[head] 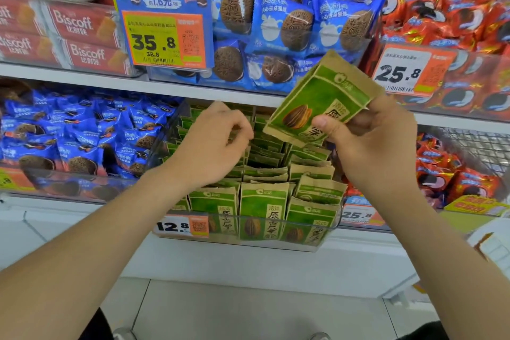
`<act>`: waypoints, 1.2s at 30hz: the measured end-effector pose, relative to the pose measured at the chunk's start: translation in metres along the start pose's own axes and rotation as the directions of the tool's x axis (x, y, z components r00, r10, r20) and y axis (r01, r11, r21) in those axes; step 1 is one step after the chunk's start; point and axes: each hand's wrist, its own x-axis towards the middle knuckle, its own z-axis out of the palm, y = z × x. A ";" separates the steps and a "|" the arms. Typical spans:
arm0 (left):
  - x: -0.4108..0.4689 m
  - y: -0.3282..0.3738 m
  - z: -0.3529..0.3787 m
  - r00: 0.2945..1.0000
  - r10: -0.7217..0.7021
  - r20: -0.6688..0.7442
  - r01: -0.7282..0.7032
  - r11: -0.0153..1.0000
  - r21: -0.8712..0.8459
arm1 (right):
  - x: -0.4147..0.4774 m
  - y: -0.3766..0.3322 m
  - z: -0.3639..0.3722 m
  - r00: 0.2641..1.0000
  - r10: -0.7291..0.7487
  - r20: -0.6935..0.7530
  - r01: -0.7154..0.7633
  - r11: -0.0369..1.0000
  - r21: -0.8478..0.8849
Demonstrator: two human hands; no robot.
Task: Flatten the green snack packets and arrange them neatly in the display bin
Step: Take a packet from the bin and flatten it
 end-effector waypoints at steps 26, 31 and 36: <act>0.039 -0.035 0.015 0.823 -0.232 0.518 -0.044 0.884 0.466 | 0.017 0.046 0.042 0.752 -0.232 0.617 0.568 0.703 -0.428; 0.038 -0.034 0.014 0.814 -0.238 0.531 -0.054 0.878 0.476 | 0.024 0.035 0.054 0.711 -0.055 0.701 0.618 0.524 -0.586; 0.034 -0.034 0.012 0.820 -0.218 0.530 -0.054 0.891 0.450 | 0.020 0.030 0.053 0.598 0.032 0.801 0.638 0.586 -0.500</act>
